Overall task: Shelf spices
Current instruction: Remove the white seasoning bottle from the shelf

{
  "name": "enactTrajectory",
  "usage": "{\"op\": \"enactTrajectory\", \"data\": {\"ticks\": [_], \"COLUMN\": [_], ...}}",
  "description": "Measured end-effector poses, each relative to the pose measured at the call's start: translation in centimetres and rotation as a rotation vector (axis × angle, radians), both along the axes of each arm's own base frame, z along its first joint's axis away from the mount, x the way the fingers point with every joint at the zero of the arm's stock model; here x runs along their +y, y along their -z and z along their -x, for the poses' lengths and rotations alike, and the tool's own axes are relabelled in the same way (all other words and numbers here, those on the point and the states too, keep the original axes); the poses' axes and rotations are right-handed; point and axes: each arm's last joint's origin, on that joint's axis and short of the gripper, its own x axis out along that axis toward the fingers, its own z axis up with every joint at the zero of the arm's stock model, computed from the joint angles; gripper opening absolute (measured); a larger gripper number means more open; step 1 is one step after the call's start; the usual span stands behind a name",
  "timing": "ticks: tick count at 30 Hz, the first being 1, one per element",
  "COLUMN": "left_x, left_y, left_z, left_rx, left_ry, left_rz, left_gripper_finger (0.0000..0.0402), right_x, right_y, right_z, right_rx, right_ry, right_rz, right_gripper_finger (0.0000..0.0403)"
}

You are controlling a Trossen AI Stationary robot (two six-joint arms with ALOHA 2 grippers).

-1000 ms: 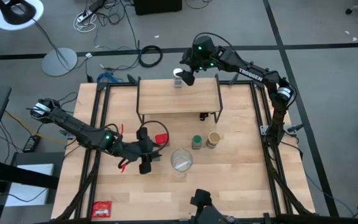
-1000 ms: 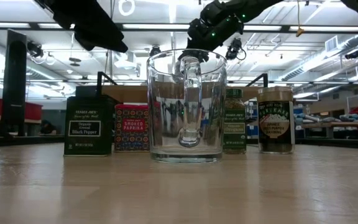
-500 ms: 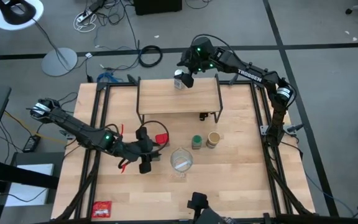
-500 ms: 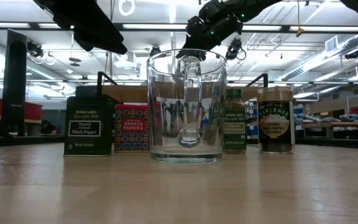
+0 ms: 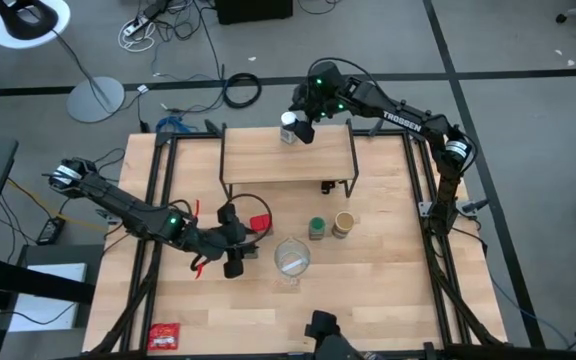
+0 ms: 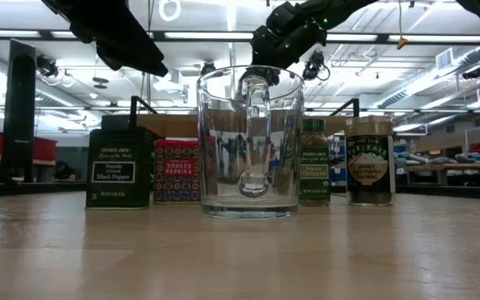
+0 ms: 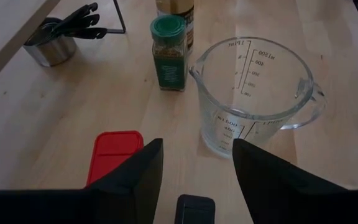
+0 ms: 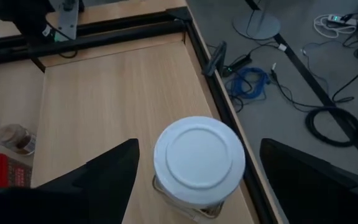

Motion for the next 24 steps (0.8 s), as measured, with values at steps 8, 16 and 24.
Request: {"op": "enactTrajectory", "data": {"ticks": [8, 16, 24], "left_x": [0.00, 0.01, 0.04], "left_y": [0.00, 0.02, 0.01], "left_z": [0.00, 0.01, 0.01], "left_rx": [-0.001, -0.002, -0.003], "left_ry": [-0.002, -0.012, -0.020], "left_rz": [0.002, 0.014, 0.010], "left_gripper_finger": [0.0198, 0.0198, 0.0198], "right_x": [0.01, 0.02, 0.08], "right_y": [0.03, 0.15, 0.13], "right_z": [0.02, 0.11, 0.06], "right_rx": [-0.001, 0.018, 0.016], "right_ry": [0.014, 0.033, 0.031], "right_rz": [-0.021, -0.020, -0.019], "right_gripper_finger": [0.0295, 0.0292, 0.0274]}}
